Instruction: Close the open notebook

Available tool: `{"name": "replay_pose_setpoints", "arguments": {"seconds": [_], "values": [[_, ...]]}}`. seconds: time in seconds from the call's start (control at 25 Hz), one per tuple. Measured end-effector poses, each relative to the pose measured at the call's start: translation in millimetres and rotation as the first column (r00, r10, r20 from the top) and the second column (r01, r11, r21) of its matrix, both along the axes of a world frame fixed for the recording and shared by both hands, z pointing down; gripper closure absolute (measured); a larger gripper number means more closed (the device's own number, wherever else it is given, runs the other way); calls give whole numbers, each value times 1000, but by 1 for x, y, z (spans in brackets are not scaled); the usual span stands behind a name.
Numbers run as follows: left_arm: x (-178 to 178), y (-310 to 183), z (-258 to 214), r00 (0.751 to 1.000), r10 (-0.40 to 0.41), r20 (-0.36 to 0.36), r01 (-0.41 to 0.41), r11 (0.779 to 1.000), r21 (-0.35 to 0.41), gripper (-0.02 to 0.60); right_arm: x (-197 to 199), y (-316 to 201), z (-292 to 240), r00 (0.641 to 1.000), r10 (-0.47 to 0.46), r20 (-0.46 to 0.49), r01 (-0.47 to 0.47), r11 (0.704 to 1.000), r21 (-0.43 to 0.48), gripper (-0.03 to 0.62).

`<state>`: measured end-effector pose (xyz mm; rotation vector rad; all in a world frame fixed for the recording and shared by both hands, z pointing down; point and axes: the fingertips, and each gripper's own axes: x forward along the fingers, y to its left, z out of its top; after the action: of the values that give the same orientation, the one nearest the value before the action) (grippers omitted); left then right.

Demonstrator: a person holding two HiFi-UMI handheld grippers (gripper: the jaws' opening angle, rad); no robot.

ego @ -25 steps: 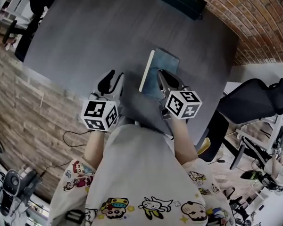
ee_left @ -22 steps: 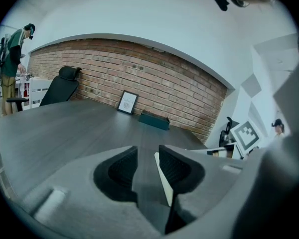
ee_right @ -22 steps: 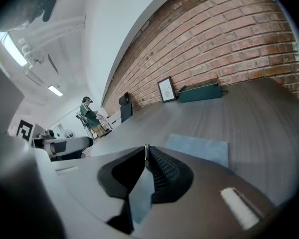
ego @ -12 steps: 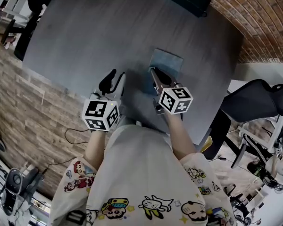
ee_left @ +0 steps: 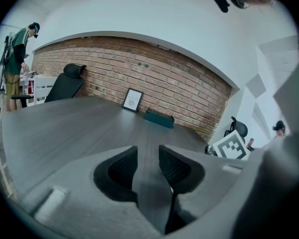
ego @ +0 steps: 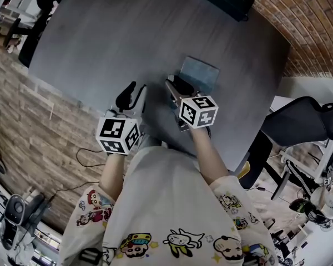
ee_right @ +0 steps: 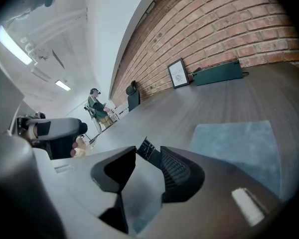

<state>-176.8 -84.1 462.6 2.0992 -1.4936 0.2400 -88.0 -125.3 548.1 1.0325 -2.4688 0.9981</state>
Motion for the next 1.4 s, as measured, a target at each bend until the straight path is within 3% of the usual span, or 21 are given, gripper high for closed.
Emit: {"name": "replay_pose_setpoints", "arguments": {"seconds": [0.4,0.92,1.2,1.4], "values": [[-5,3,-4,1000,-10,0,10,1000,11,448,4,6,-7,1000,-14,-4,14,1000,12,391],[10,-3,-34,999,30,13,-31,995,91,448,58,7,-57,993,113,17,-114,985,129,399],[43,-5,-64,995,96,25,-99,982,159,448,119,18,-113,980,199,-2,-191,944,269,411],[89,-6,-91,984,175,39,-179,958,223,448,181,34,-157,958,283,-41,-242,880,409,448]]}}
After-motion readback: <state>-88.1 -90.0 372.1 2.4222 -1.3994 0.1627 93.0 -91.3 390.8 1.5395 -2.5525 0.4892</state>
